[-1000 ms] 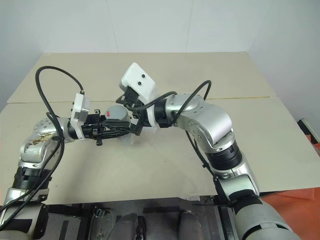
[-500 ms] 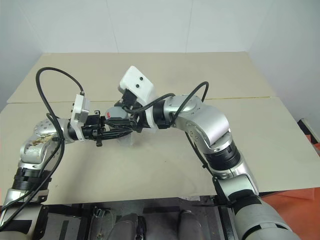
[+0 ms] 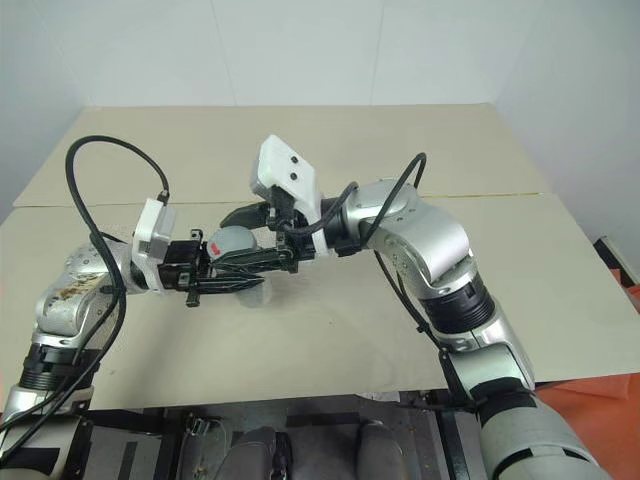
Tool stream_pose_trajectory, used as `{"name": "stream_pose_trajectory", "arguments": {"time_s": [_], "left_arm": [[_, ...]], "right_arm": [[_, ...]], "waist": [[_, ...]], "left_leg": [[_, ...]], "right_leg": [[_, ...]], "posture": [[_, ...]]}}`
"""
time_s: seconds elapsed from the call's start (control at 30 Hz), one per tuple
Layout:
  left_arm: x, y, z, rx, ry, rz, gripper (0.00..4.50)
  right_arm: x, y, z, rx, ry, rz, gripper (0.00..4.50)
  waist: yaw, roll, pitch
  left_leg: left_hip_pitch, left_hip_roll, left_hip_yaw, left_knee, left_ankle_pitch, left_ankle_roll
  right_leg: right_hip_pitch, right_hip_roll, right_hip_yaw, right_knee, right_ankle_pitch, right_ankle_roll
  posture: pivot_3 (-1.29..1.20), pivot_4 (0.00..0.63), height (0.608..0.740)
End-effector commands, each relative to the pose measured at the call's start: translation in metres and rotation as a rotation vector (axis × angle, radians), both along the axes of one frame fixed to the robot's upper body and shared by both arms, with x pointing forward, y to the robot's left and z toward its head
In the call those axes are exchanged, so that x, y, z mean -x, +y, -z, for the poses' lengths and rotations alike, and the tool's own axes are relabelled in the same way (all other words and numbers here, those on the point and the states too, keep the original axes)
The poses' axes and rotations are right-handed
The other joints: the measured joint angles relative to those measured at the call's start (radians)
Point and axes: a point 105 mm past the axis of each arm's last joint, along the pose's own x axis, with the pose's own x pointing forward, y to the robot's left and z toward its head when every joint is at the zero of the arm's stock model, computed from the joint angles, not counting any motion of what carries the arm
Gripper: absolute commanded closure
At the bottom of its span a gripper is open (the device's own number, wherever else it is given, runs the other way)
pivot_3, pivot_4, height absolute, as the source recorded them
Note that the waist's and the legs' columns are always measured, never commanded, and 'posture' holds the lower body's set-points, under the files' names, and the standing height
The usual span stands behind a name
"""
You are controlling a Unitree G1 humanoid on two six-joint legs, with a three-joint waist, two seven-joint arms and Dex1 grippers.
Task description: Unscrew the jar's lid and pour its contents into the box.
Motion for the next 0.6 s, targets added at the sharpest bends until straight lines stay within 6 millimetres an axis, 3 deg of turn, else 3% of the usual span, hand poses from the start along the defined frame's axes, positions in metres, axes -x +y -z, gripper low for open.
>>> {"name": "stream_pose_trajectory", "arguments": {"time_s": [0.03,0.47,0.6], "left_arm": [[0.010,0.006,0.019,-0.038,0.050,0.012,2.55],[0.016,0.009,0.029,-0.070,0.083,0.043,2.55],[0.008,0.012,0.021,-0.051,0.046,-0.001,2.55]], "right_arm": [[-0.008,-0.017,-0.043,-0.117,-0.160,0.055,1.75],[-0.012,-0.025,-0.056,-0.152,-0.228,0.053,1.75],[-0.017,-0.030,-0.055,-0.158,-0.225,0.092,1.75]], "waist": [[-0.001,0.000,0.000],[0.002,0.000,0.000],[0.002,0.000,0.000]], "left_leg": [[0.000,0.000,0.000,0.000,0.000,0.000],[0.000,0.000,0.000,0.000,0.000,0.000],[0.000,0.000,0.000,0.000,0.000,0.000]], "right_leg": [[0.000,0.000,0.000,0.000,0.000,0.000],[0.000,0.000,-0.001,-0.001,0.000,0.000],[0.000,0.000,0.000,0.000,0.000,0.000]], "posture": [[0.00,0.150,0.740],[0.00,0.150,0.740],[0.00,0.150,0.740]]}}
